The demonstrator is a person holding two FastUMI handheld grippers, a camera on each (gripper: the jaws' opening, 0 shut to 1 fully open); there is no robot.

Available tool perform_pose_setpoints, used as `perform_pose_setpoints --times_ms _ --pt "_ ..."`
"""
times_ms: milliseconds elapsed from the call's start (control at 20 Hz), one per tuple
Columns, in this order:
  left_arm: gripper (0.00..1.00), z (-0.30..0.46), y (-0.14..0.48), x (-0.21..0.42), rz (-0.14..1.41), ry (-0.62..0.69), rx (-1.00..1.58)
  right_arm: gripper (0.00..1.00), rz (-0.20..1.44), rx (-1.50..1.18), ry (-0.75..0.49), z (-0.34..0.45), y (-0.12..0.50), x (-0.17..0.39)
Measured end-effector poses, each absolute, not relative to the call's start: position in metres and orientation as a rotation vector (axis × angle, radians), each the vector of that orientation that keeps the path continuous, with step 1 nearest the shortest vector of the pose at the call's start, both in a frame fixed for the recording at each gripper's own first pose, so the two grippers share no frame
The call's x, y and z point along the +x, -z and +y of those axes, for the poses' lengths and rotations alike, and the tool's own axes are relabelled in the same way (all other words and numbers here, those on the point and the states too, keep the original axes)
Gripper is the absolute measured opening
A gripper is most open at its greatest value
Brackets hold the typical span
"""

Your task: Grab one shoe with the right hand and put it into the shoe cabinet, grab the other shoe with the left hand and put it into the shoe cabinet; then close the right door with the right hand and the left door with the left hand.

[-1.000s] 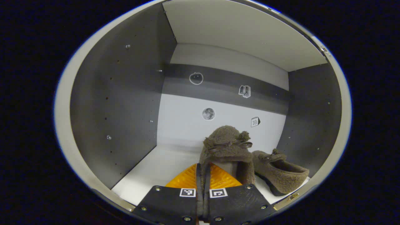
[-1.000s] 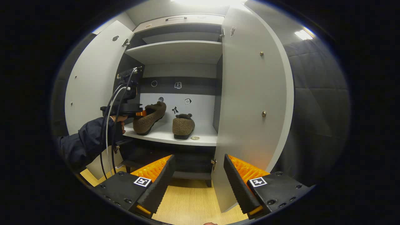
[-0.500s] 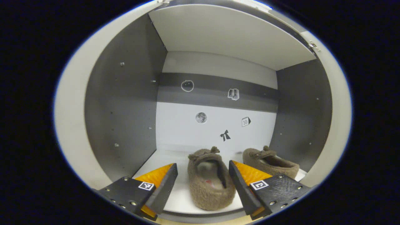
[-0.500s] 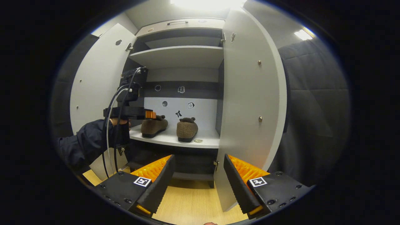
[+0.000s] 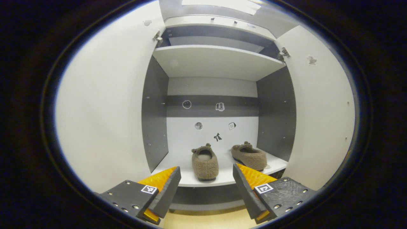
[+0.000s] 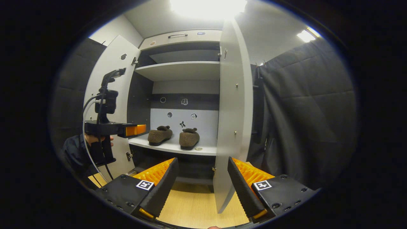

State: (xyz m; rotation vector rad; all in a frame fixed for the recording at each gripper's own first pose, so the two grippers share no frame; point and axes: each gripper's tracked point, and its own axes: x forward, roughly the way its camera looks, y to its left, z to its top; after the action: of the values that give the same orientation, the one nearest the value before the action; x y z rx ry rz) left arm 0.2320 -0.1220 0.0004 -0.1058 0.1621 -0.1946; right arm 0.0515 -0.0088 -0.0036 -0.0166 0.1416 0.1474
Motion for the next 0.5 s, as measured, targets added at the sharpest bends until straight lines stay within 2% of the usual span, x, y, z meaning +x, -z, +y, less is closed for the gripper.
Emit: perform_pose_setpoints --times_ms 150,450,500 --pt "1.0 -0.118 -0.006 0.199 0.156 0.188 -0.112 0.98 0.144 -0.006 -0.126 -0.035 0.0 0.045" --pt "1.0 -0.11 -0.015 0.141 0.149 0.18 -0.08 0.98 0.139 0.018 -0.005 -0.111 -0.011 0.05" --pt "0.94 -0.107 -0.016 0.135 0.151 0.175 -0.074 0.98 0.137 0.022 0.018 -0.123 -0.013 0.055"
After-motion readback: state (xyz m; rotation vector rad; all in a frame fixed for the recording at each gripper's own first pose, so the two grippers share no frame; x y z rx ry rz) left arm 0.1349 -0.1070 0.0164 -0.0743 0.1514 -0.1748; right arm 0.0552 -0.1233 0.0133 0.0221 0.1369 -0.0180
